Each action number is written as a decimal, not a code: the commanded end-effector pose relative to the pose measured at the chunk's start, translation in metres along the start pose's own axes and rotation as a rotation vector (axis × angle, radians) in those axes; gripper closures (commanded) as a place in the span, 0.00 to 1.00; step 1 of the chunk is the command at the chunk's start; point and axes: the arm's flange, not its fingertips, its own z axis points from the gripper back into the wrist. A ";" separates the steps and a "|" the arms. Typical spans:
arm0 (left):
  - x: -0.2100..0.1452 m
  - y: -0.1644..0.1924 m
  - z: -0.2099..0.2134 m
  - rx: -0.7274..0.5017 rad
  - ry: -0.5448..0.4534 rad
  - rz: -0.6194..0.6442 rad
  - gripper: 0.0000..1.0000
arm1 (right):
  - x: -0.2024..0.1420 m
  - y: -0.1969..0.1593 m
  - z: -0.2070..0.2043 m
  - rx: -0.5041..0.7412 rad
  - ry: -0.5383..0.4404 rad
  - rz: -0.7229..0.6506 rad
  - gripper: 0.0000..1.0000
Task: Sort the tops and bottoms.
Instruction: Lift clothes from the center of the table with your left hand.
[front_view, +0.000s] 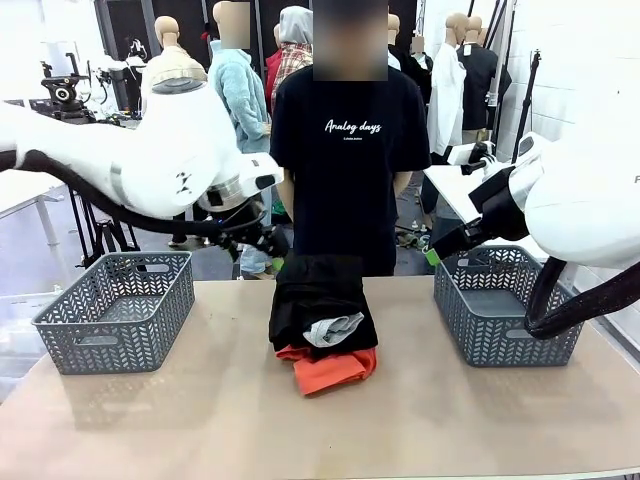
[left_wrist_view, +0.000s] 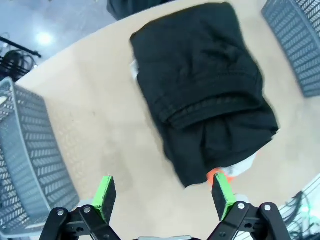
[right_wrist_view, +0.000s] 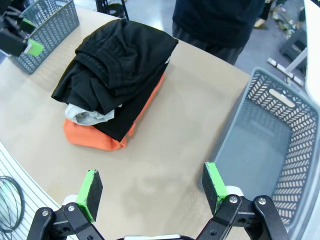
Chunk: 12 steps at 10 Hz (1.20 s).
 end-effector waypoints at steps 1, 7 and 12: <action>0.056 -0.020 -0.004 -0.046 0.000 0.013 0.00 | 0.000 -0.002 -0.002 0.002 -0.008 0.003 0.00; 0.115 -0.068 -0.072 -0.003 0.119 0.012 0.00 | 0.000 -0.002 -0.002 0.002 -0.008 0.003 0.00; 0.107 -0.072 -0.096 0.045 0.159 0.003 0.00 | 0.000 -0.002 -0.002 0.002 -0.008 0.003 0.00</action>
